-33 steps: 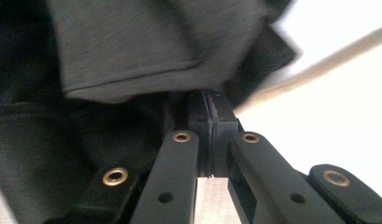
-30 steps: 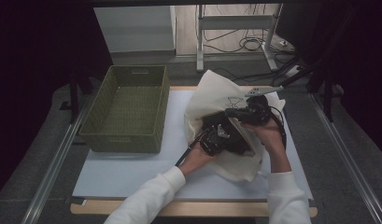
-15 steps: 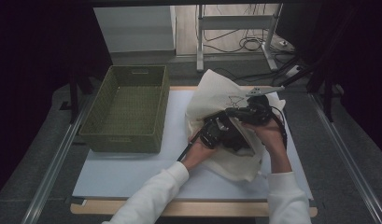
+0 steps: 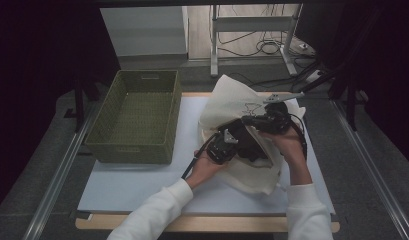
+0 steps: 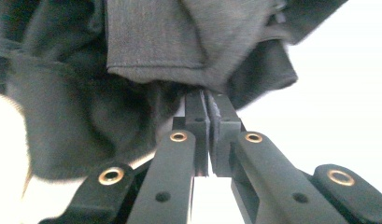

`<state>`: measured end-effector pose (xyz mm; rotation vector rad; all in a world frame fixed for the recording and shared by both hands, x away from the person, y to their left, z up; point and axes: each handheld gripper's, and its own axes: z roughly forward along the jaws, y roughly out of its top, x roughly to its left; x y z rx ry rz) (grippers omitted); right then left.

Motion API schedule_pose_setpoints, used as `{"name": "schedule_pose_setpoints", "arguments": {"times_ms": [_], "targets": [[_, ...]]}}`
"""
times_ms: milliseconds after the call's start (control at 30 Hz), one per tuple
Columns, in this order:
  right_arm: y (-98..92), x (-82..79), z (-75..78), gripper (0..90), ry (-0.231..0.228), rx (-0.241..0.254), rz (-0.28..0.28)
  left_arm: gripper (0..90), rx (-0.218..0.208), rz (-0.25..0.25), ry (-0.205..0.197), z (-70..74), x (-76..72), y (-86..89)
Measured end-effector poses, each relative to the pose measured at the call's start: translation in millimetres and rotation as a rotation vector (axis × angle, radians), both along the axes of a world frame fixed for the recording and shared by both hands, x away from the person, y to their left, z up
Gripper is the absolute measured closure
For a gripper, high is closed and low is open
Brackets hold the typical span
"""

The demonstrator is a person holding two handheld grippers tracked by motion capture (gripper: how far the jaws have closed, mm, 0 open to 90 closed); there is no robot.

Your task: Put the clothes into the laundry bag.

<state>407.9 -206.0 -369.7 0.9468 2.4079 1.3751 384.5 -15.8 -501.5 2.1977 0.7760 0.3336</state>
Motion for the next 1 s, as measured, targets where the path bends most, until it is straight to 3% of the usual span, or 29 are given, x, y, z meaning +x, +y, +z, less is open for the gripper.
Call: {"name": "schedule_pose_setpoints", "arguments": {"times_ms": [133,200,333,400,533,833,1000], "targets": [[-0.4,0.5,-0.5,88.0,0.002,0.001,-0.003,81.6,-0.008,0.004,-0.026,12.9,-14.9,20.6],[-0.2,0.3,-0.4,87.9,0.001,-0.001,-0.003,78.0,0.019,0.039,-0.065,16.1,-19.7,30.2],[0.6,0.8,-0.7,87.9,0.001,-0.002,-0.003,67.5,0.05,0.1,-0.096,16.1,-20.7,45.4],[0.9,1.2,-1.1,87.8,0.003,-0.004,-0.002,62.1,0.049,0.12,-0.094,13.8,-19.7,50.1],[1.4,2.2,-3.0,87.8,0.008,-0.005,-0.003,56.7,0.094,0.14,-0.099,6.3,-16.9,55.4],[0.2,3.9,-5.6,87.6,0.017,-0.009,-0.004,54.0,0.148,0.177,-0.082,-4.0,-10.0,71.7],[1.2,5.4,-7.8,87.6,0.022,-0.011,-0.004,53.1,0.1,0.198,-0.148,3.2,-14.6,79.7]]}}
